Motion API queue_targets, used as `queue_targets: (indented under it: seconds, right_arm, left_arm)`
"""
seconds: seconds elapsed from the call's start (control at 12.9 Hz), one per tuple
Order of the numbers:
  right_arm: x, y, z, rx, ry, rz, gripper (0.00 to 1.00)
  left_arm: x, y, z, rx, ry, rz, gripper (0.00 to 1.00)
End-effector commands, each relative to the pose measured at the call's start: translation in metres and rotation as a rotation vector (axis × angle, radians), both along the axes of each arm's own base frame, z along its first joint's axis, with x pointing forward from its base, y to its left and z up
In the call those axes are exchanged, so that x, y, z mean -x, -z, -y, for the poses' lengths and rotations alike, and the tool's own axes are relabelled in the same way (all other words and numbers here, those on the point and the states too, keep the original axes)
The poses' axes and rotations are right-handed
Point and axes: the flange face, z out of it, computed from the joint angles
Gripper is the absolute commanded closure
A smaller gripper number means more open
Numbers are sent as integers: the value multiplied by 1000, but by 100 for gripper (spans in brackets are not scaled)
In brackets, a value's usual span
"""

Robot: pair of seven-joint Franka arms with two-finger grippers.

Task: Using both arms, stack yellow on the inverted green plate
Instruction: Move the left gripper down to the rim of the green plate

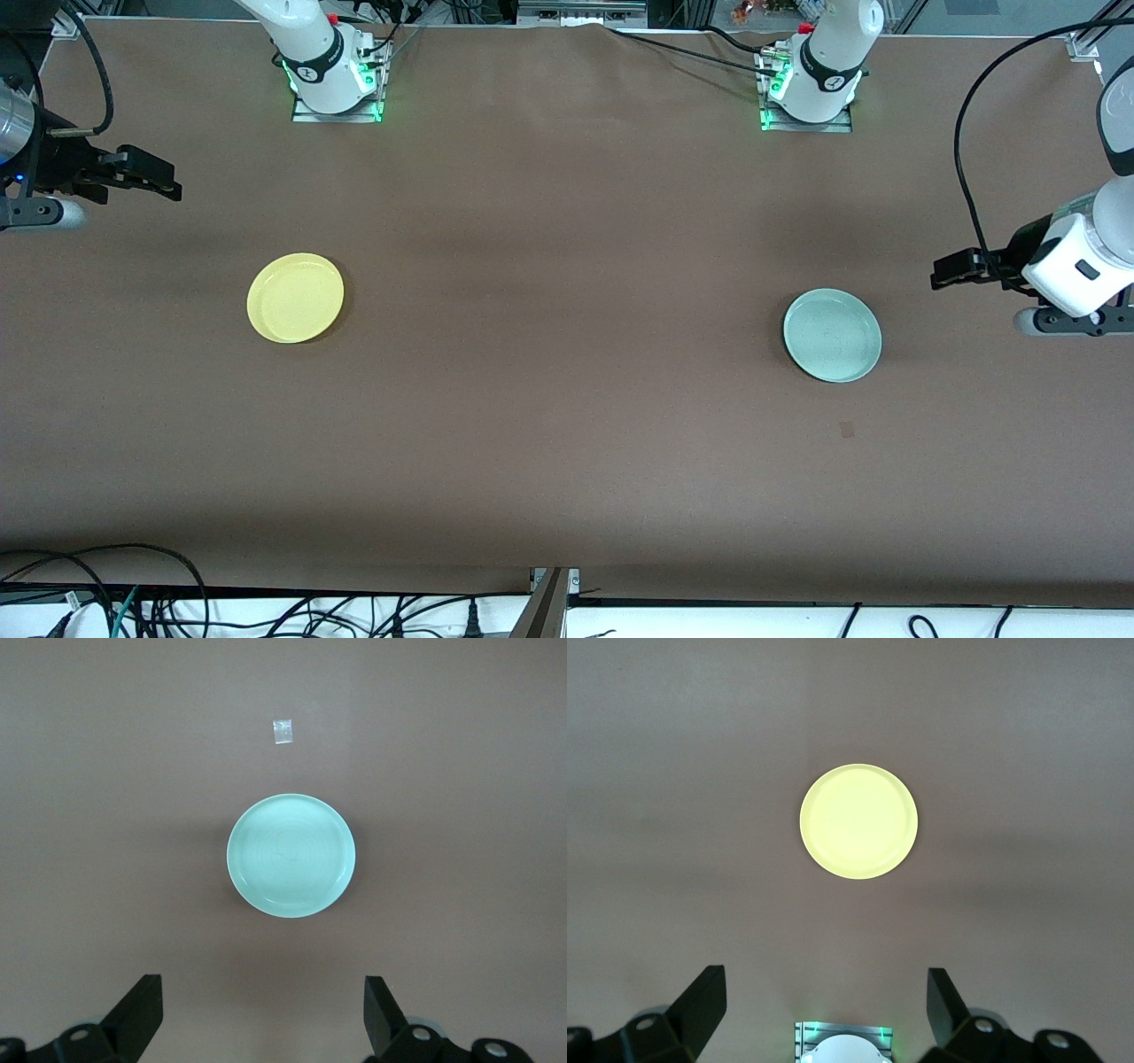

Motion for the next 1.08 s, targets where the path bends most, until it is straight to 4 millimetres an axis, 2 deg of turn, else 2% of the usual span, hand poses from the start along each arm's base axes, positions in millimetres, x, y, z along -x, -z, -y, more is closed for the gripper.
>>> queue_targets:
  seconds: [0.0, 0.62, 1.01]
  right_arm:
    - [7, -3, 0, -1, 10, -3, 0]
    - [7, -3, 0, -1, 10, -3, 0]
    - [7, -3, 0, -1, 12, -3, 0]
  left_arm:
    - [1, -12, -3, -2, 12, -4, 0]
    - [9, -22, 7, -70, 30, 8, 0]
    - [11, 9, 4, -87, -44, -45, 0]
